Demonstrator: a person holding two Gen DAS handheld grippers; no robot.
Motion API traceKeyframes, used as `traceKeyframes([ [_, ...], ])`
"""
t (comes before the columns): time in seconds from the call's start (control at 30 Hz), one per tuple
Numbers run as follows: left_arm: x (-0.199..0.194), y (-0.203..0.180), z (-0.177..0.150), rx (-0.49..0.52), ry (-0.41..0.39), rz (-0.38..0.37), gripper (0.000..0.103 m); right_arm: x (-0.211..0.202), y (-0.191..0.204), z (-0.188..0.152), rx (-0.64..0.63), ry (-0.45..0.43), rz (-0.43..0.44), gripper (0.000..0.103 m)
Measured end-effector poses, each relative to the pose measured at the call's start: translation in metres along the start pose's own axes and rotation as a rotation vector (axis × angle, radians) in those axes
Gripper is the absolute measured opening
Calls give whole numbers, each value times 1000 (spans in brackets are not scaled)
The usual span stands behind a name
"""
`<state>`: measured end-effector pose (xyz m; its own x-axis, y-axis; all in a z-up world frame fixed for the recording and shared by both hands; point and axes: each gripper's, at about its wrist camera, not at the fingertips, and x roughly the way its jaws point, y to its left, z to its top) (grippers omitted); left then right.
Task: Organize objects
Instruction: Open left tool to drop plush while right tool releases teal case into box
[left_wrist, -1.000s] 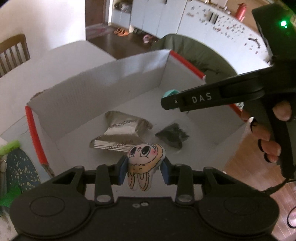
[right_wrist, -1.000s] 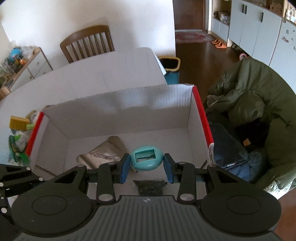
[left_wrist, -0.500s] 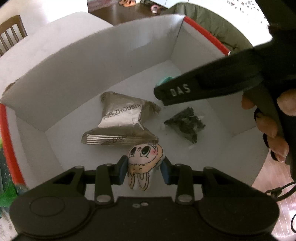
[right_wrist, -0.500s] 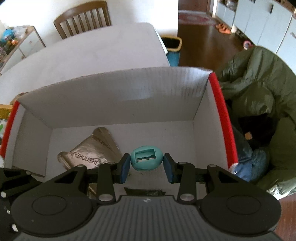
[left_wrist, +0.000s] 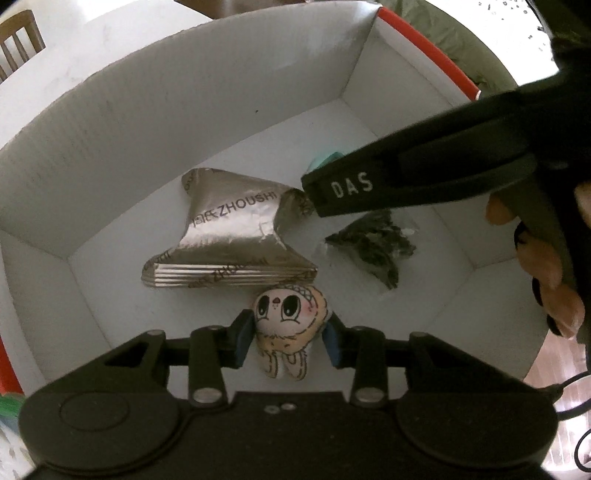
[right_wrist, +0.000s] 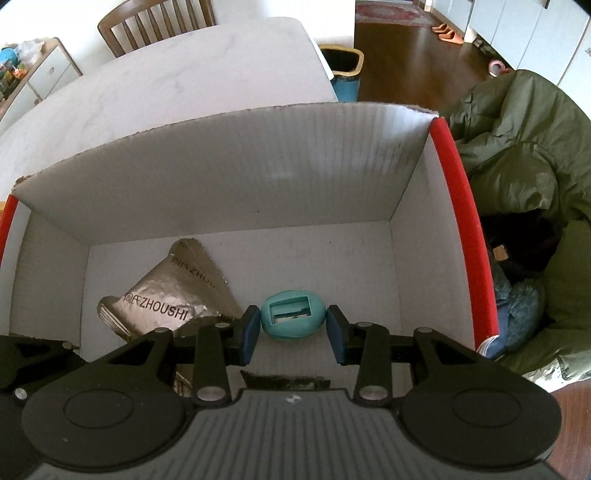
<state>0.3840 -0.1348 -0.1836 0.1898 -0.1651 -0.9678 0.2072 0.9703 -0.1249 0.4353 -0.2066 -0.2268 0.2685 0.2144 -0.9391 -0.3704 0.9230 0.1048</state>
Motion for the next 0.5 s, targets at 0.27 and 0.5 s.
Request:
traceKeyframes([
  [0.27, -1, 3, -7, -22, -15, -19, 45, -11, -4, -5, 12, -16, 41, 39],
  [0.5, -14, 3, -18, -28, -76, -34, 59, -33, -10, -7, 43, -53, 83, 42],
])
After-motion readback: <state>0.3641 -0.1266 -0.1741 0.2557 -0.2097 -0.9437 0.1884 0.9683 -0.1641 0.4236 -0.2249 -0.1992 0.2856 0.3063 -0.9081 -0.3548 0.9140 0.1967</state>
